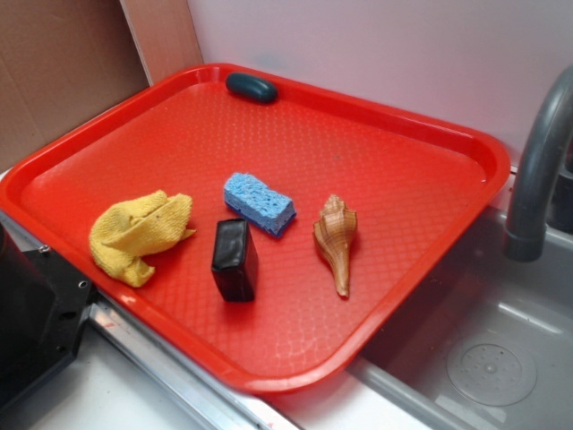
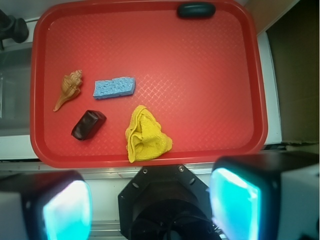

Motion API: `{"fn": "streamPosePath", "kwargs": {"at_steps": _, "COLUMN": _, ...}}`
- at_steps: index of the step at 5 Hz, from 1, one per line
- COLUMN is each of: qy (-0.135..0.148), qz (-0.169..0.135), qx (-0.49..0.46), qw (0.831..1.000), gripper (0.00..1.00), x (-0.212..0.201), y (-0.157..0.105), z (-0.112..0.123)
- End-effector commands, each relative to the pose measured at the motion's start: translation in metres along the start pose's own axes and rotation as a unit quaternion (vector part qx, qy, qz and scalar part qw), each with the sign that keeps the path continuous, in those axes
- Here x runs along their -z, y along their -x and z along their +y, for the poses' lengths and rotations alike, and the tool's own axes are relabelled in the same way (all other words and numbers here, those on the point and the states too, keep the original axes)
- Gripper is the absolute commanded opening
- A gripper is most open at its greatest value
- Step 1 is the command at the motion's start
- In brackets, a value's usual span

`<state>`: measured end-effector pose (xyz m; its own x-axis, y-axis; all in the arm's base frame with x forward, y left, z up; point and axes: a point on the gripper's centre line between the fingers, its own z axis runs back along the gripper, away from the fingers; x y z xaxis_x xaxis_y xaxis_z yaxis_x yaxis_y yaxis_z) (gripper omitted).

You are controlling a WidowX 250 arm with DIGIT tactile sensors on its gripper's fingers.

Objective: Grab the black box.

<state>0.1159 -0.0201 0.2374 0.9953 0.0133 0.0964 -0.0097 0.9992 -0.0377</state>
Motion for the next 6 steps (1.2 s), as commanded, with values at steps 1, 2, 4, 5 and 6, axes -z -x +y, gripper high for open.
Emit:
{"fn": "streamPosePath", "kwargs": {"at_steps": 1, "qy": 0.0, "qz": 0.0, "qx": 0.0, "qw": 1.0, "gripper": 1.0, "x": 0.0, "y": 0.0, "z": 0.0}}
{"fn": "streamPosePath", "kwargs": {"at_steps": 2, "qy": -0.092, "qz": 0.044, "qx": -0.114, "qw": 0.988, "gripper": 1.0, "x": 0.03, "y": -0.023, "z": -0.039}}
{"fn": "streamPosePath", "kwargs": {"at_steps": 4, "qy": -0.114, "qz": -0.02, "qx": -0.24, "qw": 0.964, "gripper": 1.0, "x": 0.046, "y": -0.034, "z": -0.068}}
{"fn": "streamPosePath", "kwargs": {"at_steps": 5, "qy": -0.114, "qz": -0.02, "qx": -0.24, "qw": 0.964, "gripper": 1.0, "x": 0.046, "y": -0.034, "z": -0.068}}
{"fn": "streamPosePath", "kwargs": {"at_steps": 6, "qy": -0.114, "qz": -0.02, "qx": -0.24, "qw": 0.964, "gripper": 1.0, "x": 0.046, "y": -0.034, "z": -0.068}}
